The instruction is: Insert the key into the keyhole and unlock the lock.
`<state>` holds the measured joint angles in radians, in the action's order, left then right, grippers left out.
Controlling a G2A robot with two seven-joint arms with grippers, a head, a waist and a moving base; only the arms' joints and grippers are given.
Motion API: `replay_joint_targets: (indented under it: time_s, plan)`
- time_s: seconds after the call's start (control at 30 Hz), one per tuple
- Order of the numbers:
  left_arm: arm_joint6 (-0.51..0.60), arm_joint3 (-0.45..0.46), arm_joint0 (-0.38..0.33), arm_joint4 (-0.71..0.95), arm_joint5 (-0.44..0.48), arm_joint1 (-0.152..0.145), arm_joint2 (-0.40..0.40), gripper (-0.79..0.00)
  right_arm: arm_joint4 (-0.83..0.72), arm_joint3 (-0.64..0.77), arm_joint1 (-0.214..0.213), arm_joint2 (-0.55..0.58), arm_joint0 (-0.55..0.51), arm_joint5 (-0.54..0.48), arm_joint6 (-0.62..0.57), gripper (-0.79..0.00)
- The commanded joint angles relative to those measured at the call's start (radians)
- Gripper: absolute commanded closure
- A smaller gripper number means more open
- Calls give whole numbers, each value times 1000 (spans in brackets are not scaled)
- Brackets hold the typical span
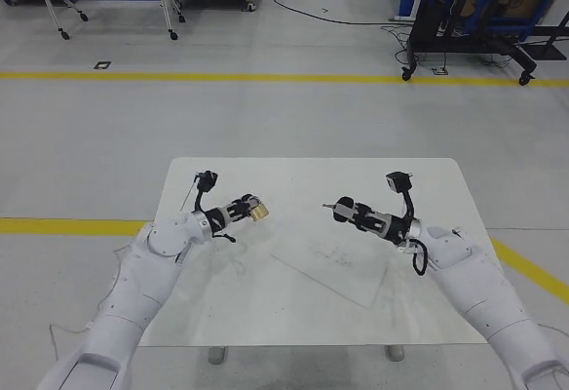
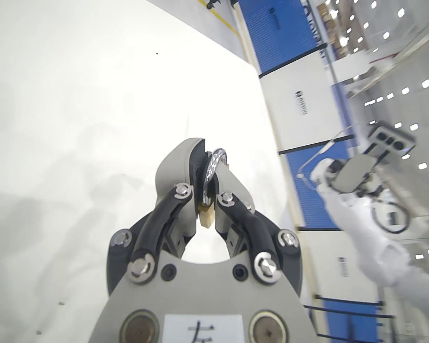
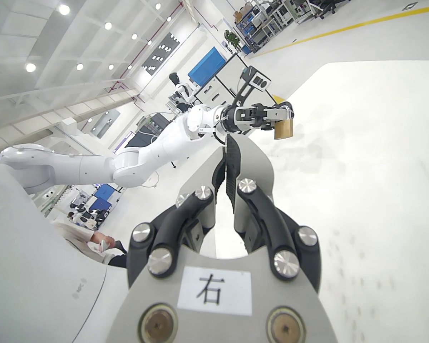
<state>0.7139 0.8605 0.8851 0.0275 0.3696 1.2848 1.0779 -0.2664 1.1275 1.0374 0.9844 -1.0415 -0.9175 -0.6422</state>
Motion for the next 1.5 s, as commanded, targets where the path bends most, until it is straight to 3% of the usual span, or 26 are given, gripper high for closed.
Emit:
replay_joint_targets:
  time_s: [0.0,0.27,0.37,0.47,0.57,0.8,0.87,1.3,1.47]
  plan:
    - [50,-46,-25,95,4,11,-7,0,-28,-4,9,-12,11,-8,19,0]
    - [50,-46,-25,95,4,11,-7,0,-28,-4,9,-12,11,-8,19,0]
    - [104,-44,-4,263,-92,19,15,0,-28,-4,9,-12,11,-8,19,0]
    - [220,-108,-19,455,-265,35,24,0,-29,14,15,-15,3,22,57,0]
    - [271,-186,-57,545,-368,54,11,0,-27,6,33,-34,2,46,140,0]
    - [254,-318,-134,626,-488,108,-48,0,-2,-56,78,-83,32,107,281,0]
    - [266,-339,-147,655,-509,121,-55,0,-8,-57,79,-84,34,111,281,0]
    - [266,-339,-147,655,-509,121,-55,0,-8,-57,79,-84,34,111,281,0]
    - [144,-223,-83,677,-469,138,-66,0,-60,-11,81,-83,5,144,260,0]
